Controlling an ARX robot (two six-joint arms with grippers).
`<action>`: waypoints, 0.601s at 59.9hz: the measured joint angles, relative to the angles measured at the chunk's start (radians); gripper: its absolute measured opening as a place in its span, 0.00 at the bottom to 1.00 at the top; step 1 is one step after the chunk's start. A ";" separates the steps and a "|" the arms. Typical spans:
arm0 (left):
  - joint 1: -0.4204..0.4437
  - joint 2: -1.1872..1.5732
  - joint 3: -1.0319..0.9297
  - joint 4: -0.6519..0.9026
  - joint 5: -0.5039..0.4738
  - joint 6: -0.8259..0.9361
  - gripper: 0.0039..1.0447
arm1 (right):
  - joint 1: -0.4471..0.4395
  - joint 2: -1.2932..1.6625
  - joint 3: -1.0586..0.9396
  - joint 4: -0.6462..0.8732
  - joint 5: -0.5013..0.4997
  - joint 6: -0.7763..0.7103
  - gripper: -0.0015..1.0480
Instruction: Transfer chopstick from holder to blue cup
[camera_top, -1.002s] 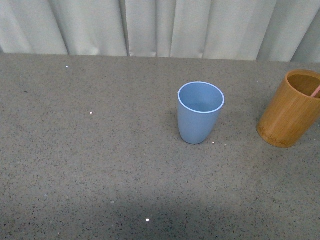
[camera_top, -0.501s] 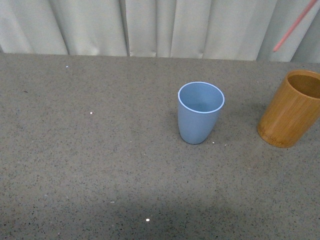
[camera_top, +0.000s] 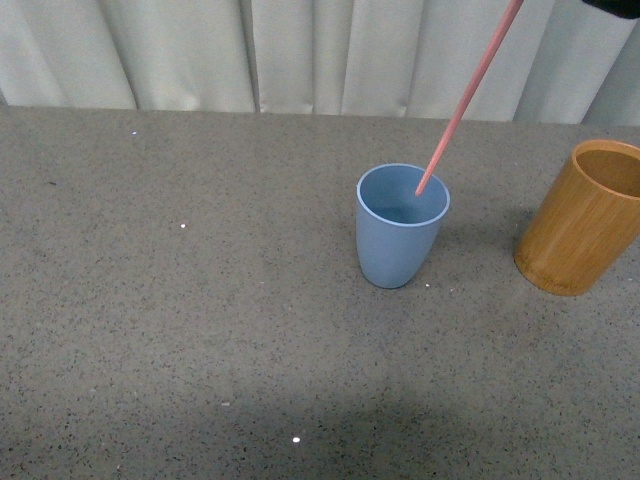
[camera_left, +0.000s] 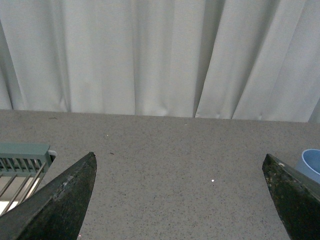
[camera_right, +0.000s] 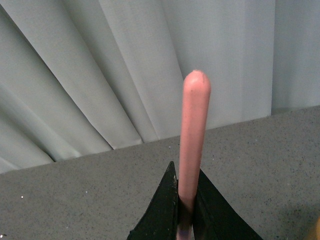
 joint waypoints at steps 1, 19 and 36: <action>0.000 0.000 0.000 0.000 0.000 0.000 0.94 | 0.000 0.004 0.000 0.001 0.000 0.001 0.03; 0.000 0.000 0.000 0.000 0.000 0.000 0.94 | -0.028 0.024 -0.010 0.003 -0.002 0.022 0.03; 0.000 0.000 0.000 0.000 0.000 0.000 0.94 | -0.037 0.035 -0.010 -0.004 -0.005 0.032 0.03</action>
